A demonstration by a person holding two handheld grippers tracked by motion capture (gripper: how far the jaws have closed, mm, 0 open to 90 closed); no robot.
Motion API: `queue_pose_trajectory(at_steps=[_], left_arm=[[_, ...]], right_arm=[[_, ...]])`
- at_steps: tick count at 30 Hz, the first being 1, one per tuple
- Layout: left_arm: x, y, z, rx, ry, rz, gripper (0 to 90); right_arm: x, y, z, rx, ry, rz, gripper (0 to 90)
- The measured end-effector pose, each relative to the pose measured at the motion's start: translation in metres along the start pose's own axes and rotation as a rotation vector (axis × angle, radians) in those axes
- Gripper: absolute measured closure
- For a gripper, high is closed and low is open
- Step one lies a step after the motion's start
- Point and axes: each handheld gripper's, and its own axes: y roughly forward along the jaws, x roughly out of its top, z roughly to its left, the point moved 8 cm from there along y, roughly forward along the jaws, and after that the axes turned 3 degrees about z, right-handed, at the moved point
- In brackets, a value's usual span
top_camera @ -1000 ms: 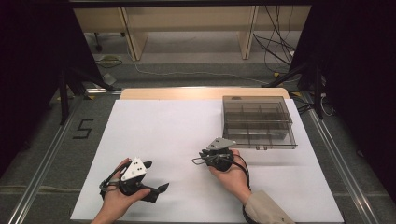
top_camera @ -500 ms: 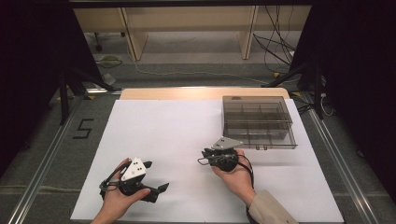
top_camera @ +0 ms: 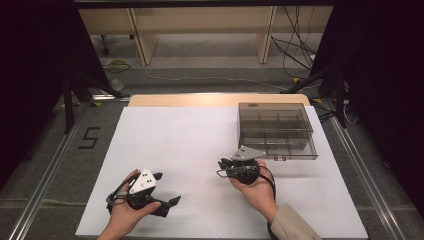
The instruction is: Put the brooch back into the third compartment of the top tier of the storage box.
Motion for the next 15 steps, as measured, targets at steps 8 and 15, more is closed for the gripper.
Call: queue_pose_trajectory(at_steps=[8,15], left_arm=[[0.0,0.0,0.0,0.0,0.001,0.001,2.0],[0.0,0.0,0.0,0.001,0.0,0.0,2.1]], right_arm=[[0.001,-0.008,-0.002,0.002,0.009,-0.015,81.0],[0.002,-0.013,-0.003,0.004,0.009,-0.029,81.0]])
